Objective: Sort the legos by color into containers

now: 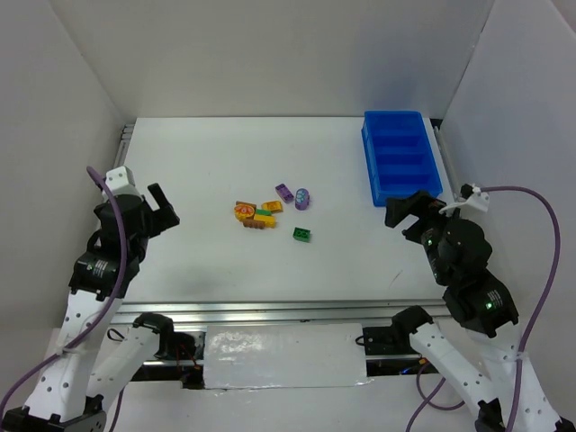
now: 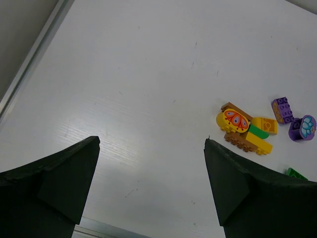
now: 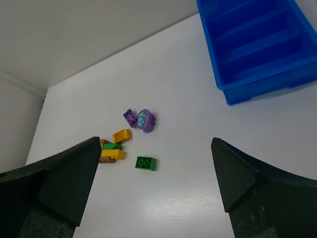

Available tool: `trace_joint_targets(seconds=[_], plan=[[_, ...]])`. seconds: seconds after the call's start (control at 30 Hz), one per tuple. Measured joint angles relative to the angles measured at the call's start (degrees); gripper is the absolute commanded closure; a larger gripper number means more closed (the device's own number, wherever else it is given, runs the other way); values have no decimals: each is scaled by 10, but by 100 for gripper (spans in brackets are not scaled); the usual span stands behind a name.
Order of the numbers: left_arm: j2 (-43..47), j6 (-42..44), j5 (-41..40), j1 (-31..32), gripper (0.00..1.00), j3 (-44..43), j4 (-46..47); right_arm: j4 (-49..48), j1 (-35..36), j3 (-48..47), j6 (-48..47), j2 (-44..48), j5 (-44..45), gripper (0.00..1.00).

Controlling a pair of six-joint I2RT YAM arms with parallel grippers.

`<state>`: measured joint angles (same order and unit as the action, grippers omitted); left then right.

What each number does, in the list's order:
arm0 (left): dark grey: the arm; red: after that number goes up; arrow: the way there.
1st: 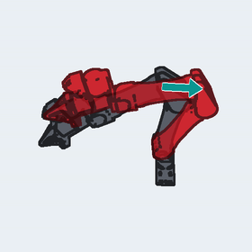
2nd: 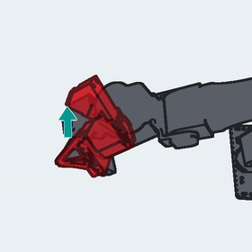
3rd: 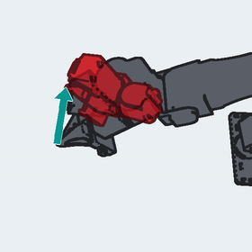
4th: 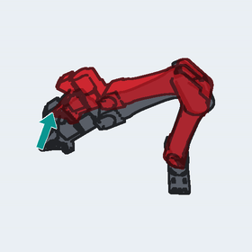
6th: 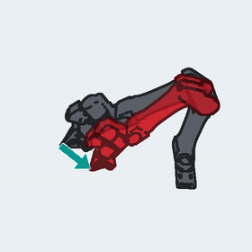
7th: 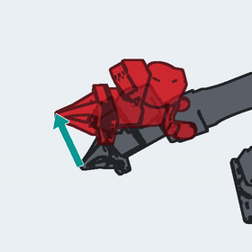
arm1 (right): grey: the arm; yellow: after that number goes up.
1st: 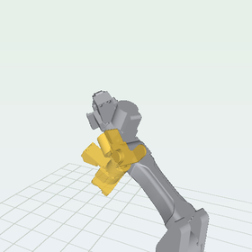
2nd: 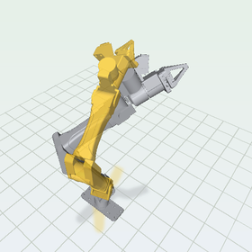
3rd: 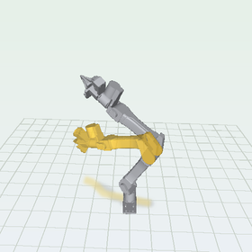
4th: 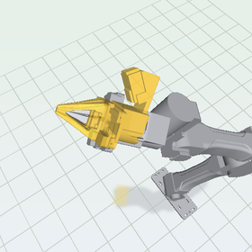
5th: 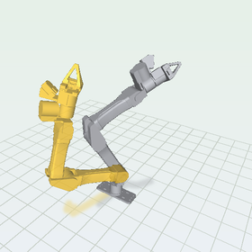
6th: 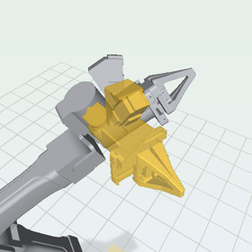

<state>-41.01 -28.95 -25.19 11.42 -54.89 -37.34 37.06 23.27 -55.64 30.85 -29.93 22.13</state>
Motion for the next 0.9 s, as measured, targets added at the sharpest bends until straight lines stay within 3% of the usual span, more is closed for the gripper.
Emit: trace_joint_targets(seconds=[0.2, 0.4, 0.53, 0.73, 0.9], plan=[[0, 0, 0, 0, 0, 0, 0, -3, 0, 0, -7, 23, -8, 0], [3, -1, 0, 0, 0, 0, -1, -41, 0, 17, -28, -4, -115, 0], [4, 0, 3, -3, 0, 0, -1, -56, 35, -13, -25, -165, -159, 0], [3, 0, 18, -6, 0, 0, 0, -53, 173, -34, 9, -443, -57, 0], [1, 0, 31, -7, 0, 0, 1, -46, 213, -97, 28, -600, -21, 0]])
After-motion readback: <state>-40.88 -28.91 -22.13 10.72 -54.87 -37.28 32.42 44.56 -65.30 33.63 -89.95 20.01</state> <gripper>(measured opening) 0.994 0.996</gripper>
